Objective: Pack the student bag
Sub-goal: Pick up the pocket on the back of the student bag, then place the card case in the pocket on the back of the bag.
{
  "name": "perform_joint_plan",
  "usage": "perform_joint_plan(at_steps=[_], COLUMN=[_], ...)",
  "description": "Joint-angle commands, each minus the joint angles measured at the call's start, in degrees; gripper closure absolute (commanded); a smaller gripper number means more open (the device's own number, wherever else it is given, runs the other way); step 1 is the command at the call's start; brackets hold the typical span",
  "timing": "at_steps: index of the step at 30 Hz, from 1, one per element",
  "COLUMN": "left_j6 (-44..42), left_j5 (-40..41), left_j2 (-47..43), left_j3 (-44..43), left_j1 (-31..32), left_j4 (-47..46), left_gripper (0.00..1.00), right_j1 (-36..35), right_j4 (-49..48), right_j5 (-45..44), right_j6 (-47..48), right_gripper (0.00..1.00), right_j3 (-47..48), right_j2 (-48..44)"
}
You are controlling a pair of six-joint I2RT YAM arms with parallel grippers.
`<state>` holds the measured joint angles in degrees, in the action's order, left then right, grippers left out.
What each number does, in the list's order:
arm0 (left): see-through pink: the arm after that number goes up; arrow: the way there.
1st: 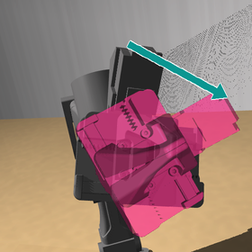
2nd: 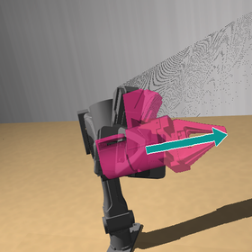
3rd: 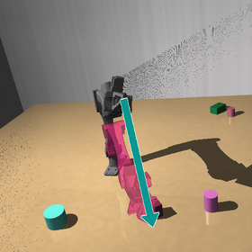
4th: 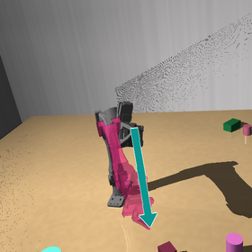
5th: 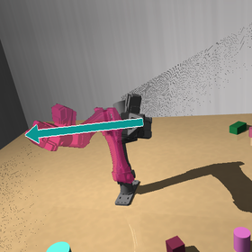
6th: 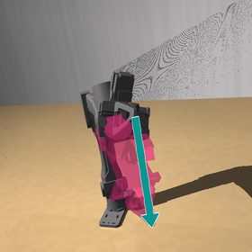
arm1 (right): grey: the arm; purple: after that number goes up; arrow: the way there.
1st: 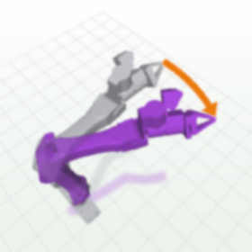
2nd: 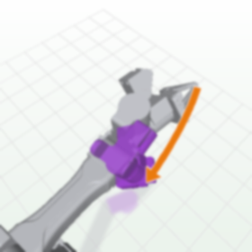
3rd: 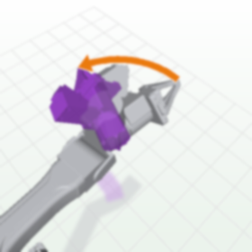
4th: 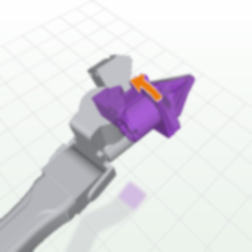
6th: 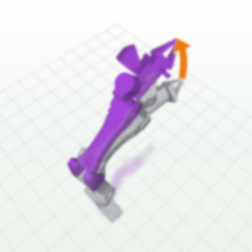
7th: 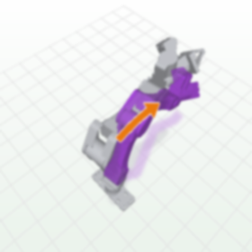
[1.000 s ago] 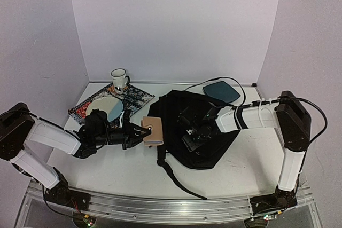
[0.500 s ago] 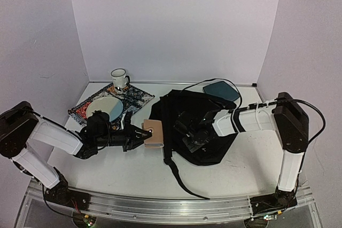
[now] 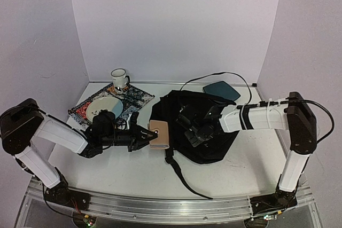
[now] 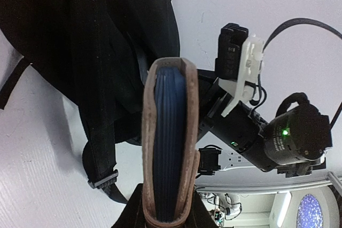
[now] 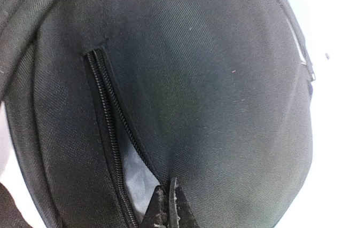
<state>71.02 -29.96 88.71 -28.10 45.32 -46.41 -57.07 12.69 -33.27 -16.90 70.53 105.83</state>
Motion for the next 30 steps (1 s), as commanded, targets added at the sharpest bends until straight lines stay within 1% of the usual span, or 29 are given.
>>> perform_joint_plan(at_steps=[1, 10, 17, 24, 30], left_j6=[1.1, 5.0, 8.5, 9.7, 10.3], left_j5=[-2.1, -3.7, -4.6, -4.7, -2.5], left_j2=[2.9, 8.0, 13.0, 16.5, 18.4], left_j3=[-6.0, -11.1, -12.1, -14.2, -16.6], left_j1=[2.2, 3.0, 4.1, 4.2, 3.8], left_j4=[-2.6, -2.4, -2.4, -2.4, -2.4], left_gripper=[1.0, 1.0, 1.0, 1.0, 1.0], right_j1=[-0.9, -2.2, -3.5, -4.6, -5.5], right_j4=[2.4, -0.9, -2.3, -3.8, -5.0], right_j5=[0.3, 5.7, 6.5, 7.2, 8.4], right_j6=[0.5, -0.7, -2.3, -3.2, -4.0], right_gripper=[1.0, 1.0, 1.0, 1.0, 1.0], right_j3=[3.7, 5.2, 6.9, 7.7, 7.3], right_j2=[-5.2, -6.6, -4.6, -3.7, -4.0])
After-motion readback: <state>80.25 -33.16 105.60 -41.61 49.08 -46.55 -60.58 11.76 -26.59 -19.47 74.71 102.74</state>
